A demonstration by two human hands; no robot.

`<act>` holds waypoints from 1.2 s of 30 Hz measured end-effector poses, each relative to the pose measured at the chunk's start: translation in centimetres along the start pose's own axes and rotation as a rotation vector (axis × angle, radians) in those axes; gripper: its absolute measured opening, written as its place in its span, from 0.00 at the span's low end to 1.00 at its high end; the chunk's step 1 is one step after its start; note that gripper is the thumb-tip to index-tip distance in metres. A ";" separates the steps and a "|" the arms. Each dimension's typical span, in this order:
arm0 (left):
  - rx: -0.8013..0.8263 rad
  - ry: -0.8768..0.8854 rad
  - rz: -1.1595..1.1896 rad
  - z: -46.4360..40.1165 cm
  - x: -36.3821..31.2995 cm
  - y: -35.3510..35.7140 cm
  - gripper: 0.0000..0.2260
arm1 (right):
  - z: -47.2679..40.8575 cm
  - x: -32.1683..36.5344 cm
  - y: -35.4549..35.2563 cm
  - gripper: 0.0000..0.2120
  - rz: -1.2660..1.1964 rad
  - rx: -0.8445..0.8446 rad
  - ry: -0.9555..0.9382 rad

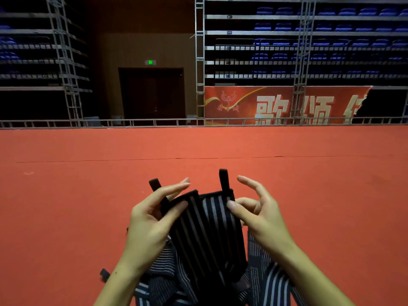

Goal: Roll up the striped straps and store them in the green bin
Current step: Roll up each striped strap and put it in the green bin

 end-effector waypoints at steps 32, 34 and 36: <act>0.089 -0.165 0.121 -1.3 -0.9 2.5 0.23 | -0.4 1.5 2.7 0.29 -0.347 -0.129 0.190; 0.036 -0.131 0.093 -1.0 -0.6 2.4 0.26 | -0.4 1.3 2.6 0.25 -0.338 -0.140 0.183; -0.023 -0.091 0.069 -1.0 -0.4 2.3 0.25 | -0.1 1.1 2.9 0.25 -0.278 -0.115 0.161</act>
Point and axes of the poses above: each hand's wrist, its own z-axis away from the middle knuckle, its own y-axis out of the palm, x = y × z, the point moved 1 cm from there along -z, towards the middle knuckle, and after that the axes turned 12 degrees about z, right-handed, at the moved point
